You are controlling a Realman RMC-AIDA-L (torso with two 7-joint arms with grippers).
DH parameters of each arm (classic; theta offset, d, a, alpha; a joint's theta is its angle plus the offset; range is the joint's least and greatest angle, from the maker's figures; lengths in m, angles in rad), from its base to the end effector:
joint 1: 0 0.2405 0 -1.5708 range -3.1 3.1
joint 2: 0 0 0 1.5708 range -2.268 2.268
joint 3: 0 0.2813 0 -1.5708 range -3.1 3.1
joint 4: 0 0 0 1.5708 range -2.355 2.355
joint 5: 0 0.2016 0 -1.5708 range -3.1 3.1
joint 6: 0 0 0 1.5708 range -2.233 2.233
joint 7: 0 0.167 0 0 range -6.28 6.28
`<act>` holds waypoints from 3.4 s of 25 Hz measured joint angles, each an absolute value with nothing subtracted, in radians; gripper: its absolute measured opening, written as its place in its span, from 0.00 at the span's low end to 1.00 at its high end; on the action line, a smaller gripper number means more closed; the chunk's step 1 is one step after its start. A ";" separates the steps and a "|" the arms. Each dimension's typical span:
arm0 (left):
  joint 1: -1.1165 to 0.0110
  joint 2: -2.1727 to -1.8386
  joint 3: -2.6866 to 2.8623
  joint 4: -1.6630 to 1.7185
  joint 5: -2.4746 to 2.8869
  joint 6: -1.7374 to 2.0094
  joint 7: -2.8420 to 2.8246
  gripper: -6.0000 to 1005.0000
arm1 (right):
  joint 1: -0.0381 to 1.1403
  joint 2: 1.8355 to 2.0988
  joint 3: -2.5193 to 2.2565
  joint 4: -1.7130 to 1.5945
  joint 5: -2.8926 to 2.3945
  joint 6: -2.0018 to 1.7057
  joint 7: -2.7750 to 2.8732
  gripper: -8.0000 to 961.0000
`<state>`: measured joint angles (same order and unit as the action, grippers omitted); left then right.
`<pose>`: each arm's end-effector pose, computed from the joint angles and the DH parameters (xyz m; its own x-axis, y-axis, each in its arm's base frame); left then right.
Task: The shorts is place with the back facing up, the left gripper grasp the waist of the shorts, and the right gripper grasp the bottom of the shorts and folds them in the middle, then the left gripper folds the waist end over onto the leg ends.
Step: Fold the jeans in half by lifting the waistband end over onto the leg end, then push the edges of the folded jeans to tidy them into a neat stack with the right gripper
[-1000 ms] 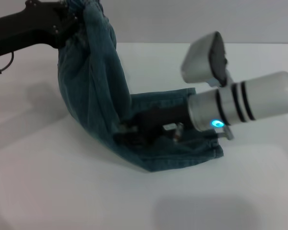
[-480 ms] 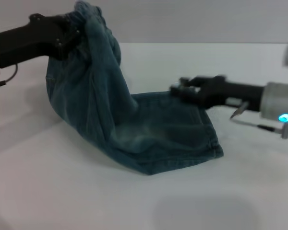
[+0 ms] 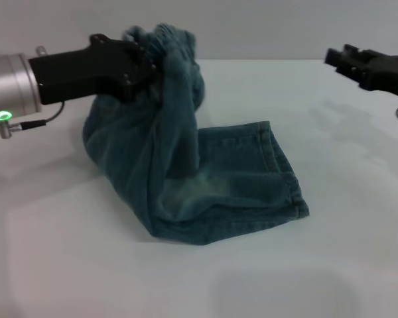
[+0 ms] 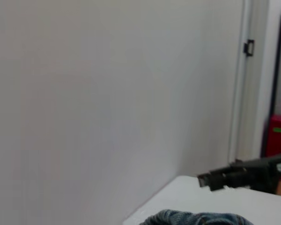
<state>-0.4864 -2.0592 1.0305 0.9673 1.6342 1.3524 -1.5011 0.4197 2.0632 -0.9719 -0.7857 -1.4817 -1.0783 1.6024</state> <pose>-0.1990 0.3841 0.0043 0.8114 0.1098 0.5741 0.3448 -0.8830 -0.3185 0.2732 0.4003 0.0146 0.5565 -0.3411 -0.7576 -0.7640 -0.5685 -0.3053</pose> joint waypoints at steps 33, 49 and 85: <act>-0.442 -2.059 1.085 1.001 1.541 1.334 -1.471 0.26 | 0.432 2.056 -0.903 -0.701 -1.480 -1.064 1.570 0.46; -0.432 -2.057 1.083 1.019 1.533 1.412 -1.442 0.66 | 0.467 2.053 -0.900 -0.675 -1.481 -1.050 1.560 0.46; -0.168 -2.059 0.950 0.501 0.598 1.413 -0.827 0.84 | 0.650 2.034 -0.939 -0.924 -1.763 -1.664 1.582 0.46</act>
<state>-0.1678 -2.0592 0.9505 0.5013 0.5981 1.4126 -0.8270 0.6500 2.0336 -0.9394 -0.9241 -1.7633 -1.6643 1.5824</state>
